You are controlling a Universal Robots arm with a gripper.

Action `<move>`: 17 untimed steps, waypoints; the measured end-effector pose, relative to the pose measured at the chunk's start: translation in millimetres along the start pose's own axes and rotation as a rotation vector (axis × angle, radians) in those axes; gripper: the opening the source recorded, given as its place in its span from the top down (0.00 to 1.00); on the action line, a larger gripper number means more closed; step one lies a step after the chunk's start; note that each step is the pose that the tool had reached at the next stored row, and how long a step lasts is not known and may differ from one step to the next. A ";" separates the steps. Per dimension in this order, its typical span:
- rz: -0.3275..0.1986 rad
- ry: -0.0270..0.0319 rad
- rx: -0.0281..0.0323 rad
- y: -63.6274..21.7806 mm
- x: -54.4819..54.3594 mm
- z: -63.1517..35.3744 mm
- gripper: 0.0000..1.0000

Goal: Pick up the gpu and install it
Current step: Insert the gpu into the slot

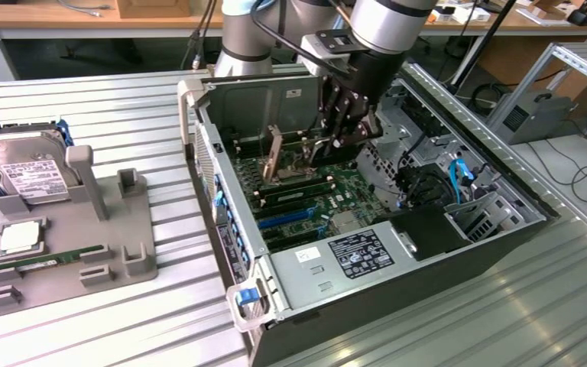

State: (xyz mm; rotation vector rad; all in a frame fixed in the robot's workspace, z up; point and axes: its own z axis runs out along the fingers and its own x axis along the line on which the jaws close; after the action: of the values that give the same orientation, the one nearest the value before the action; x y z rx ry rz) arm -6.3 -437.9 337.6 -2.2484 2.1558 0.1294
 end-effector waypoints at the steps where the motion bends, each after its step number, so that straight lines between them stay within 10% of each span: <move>1: 0.000 -0.0001 0.0000 0.0 0.8 0.8 0.73; 17: 0.000 -0.0005 0.0000 1.5 6.5 7.5 0.73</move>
State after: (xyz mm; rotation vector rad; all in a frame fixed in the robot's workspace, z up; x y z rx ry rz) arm -7.8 -443.8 329.7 -2.2481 2.1556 0.1299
